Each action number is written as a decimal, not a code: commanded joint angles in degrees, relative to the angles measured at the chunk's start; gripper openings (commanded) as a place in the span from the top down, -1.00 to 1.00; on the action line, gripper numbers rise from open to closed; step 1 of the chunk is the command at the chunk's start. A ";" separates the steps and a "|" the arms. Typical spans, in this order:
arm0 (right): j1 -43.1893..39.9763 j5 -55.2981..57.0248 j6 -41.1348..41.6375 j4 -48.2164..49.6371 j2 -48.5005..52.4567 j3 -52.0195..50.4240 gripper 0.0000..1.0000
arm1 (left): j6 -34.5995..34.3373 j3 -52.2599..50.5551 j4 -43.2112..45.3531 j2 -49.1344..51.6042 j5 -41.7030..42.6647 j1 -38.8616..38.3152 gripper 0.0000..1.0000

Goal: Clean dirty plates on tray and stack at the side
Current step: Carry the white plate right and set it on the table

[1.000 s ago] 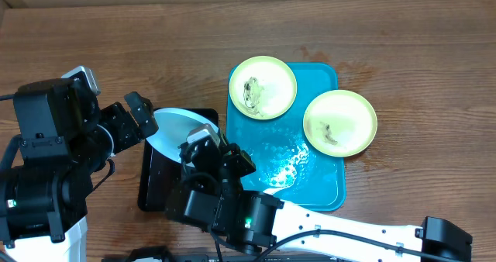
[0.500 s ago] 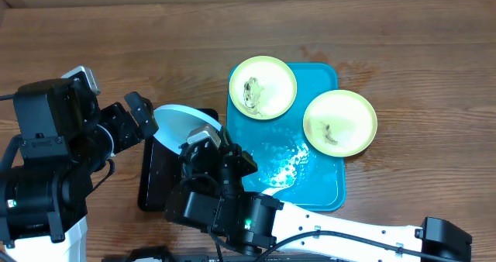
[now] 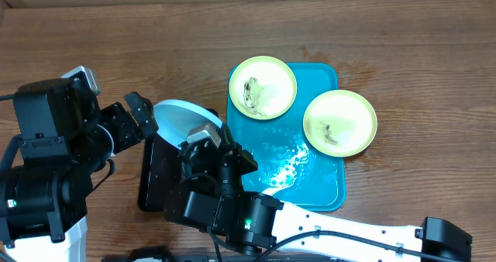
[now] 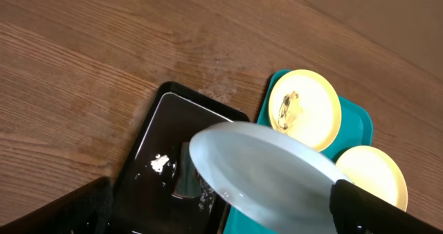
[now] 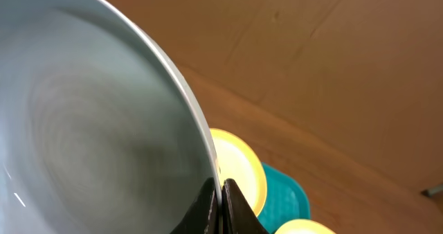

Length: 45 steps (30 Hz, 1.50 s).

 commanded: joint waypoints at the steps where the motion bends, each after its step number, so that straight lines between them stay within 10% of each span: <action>1: 0.61 2.82 -6.56 2.86 -0.90 0.85 0.92 | 1.55 0.74 -0.07 0.11 0.87 0.48 -1.00; 11: -0.90 1.16 -9.03 3.04 -0.90 0.83 0.92 | 1.55 0.74 -0.07 0.11 0.87 0.48 -1.00; 15: -8.50 -4.94 13.73 -4.90 -0.92 0.76 0.93 | 1.55 0.74 -0.07 0.11 0.85 0.48 -1.00; 25: -42.29 -69.90 20.31 -12.94 -7.93 6.29 0.93 | 1.55 0.74 -0.07 0.11 0.87 0.48 -1.00; 37: -101.55 -71.14 20.28 -32.57 -5.14 8.33 0.92 | 1.55 0.74 -0.07 0.11 0.87 0.48 -1.00; 45: -112.91 -71.19 18.82 -37.73 7.19 7.54 0.92 | 1.55 0.74 -0.07 0.11 0.87 0.48 -1.00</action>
